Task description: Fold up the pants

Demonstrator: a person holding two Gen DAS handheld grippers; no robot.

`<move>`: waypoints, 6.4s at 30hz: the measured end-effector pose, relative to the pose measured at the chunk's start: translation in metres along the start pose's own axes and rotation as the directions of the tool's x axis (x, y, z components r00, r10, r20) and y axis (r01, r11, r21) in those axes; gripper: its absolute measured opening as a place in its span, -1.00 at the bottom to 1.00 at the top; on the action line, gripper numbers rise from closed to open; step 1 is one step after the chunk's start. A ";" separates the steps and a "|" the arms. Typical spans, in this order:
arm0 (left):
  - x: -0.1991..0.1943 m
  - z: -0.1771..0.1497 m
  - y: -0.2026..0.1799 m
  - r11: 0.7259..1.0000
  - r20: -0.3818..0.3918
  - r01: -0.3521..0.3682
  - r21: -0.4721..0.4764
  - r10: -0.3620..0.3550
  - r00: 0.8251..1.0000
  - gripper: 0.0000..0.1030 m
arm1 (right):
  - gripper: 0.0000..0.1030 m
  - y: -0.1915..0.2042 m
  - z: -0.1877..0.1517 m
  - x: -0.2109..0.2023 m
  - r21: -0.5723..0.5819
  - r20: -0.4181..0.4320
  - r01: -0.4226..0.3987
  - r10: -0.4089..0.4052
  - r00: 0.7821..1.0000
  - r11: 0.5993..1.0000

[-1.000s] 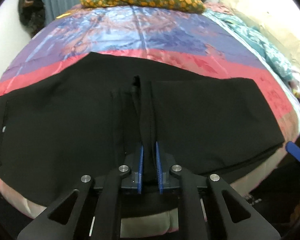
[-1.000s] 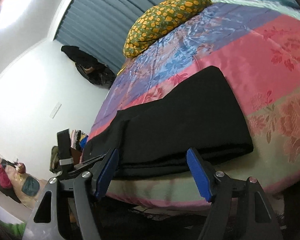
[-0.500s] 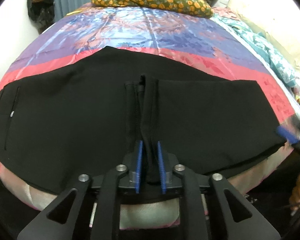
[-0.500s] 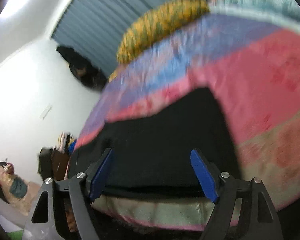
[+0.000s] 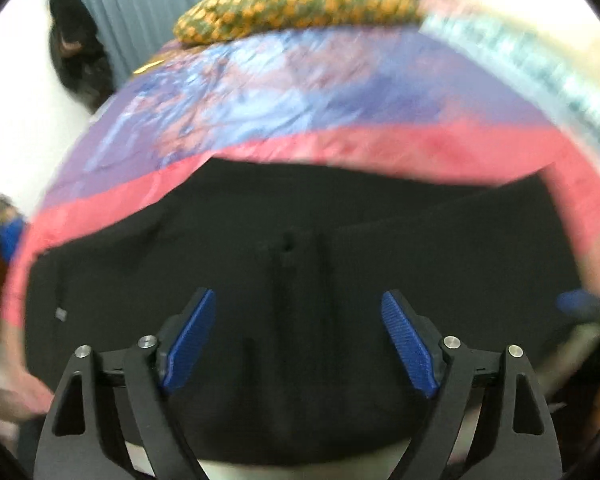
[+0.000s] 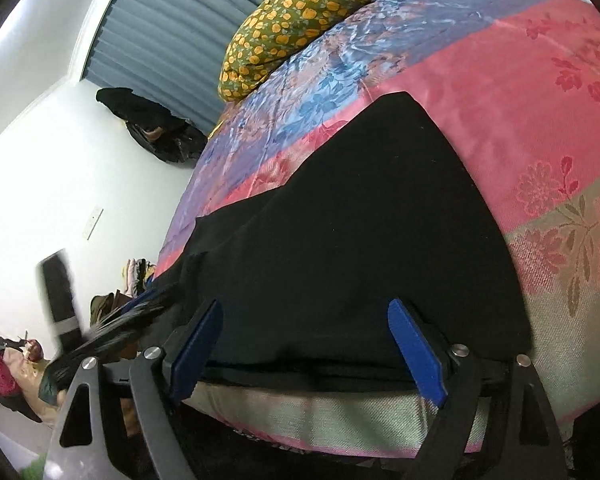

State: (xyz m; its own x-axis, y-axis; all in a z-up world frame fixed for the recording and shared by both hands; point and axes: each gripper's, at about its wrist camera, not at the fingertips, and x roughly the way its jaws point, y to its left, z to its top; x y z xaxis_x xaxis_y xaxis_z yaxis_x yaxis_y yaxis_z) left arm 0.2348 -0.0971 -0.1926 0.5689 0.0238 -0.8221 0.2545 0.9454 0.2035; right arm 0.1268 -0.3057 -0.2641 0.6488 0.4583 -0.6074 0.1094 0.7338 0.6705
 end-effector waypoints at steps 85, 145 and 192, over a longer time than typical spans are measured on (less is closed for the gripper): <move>0.014 -0.053 0.049 0.969 0.047 0.116 -0.219 -0.108 0.993 0.99 | -0.38 0.027 0.028 -0.036 -0.133 -0.019 0.184 -0.188 0.982 0.974; 0.007 -0.067 0.240 0.814 0.043 0.085 -0.575 -0.073 0.996 0.98 | 0.76 0.067 -0.025 -0.041 -0.323 0.249 0.526 -0.466 0.849 0.787; 0.113 -0.040 0.317 0.824 -0.143 0.353 -0.443 -0.453 0.880 0.99 | 0.76 0.070 -0.025 -0.032 -0.313 0.228 0.470 -0.415 0.881 0.825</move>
State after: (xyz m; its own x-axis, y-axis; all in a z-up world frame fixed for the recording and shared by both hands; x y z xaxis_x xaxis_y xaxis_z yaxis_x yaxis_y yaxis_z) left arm 0.3484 0.2182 -0.2418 0.2733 -0.3611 -0.8916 0.0643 0.9316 -0.3576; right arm 0.0948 -0.2559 -0.2086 0.6979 -0.0152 -0.7160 0.1593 0.9780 0.1344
